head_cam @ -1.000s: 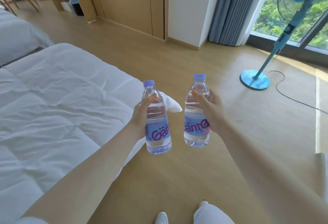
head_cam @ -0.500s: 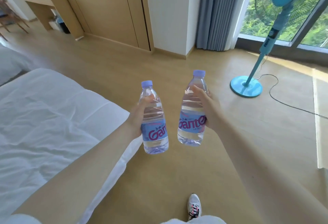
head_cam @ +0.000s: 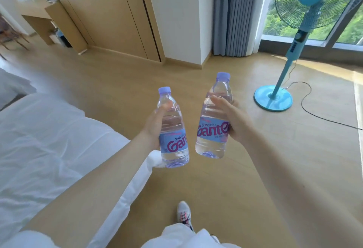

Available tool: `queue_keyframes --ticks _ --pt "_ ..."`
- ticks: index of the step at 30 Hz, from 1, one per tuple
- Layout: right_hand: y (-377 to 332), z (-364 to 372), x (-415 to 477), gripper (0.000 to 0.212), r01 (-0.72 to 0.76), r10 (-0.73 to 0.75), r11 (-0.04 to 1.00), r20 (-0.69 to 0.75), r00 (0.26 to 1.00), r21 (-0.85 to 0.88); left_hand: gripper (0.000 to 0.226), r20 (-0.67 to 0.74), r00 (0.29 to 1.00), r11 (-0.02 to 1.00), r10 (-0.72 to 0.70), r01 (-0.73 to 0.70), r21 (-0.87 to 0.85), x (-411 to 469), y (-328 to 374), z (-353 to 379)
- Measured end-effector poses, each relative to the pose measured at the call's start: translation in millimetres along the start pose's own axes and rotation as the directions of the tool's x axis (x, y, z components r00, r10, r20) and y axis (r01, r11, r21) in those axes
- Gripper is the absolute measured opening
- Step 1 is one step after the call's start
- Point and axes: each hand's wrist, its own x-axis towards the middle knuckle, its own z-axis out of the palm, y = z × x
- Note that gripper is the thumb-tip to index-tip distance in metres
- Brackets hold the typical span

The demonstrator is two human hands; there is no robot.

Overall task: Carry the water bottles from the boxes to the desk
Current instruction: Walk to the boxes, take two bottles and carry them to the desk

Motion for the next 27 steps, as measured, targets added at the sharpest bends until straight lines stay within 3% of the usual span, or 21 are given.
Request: queue_keyframes --ticks 10,14,17,27 --pt "-27 -7 116 0.034 0.006 -0.05 0.971 -0.175 0.983 -0.24 0.02 0.07 0.998 1.0 -0.002 0.003 -0.017 136 39 15" --pt "-48 7 184 0.032 0.016 -0.053 0.964 -0.129 0.99 -0.266 0.022 0.075 0.997 0.999 -0.028 0.031 -0.044 200 74 6" --pt "-55 24 235 0.046 0.046 -0.082 0.957 -0.117 0.99 -0.286 0.024 0.062 0.998 0.999 -0.024 0.027 -0.047 240 97 -7" --pt "-54 70 363 0.04 0.01 -0.025 0.958 -0.049 0.998 -0.286 0.024 -0.046 0.999 0.996 -0.01 0.006 -0.094 333 141 -51"
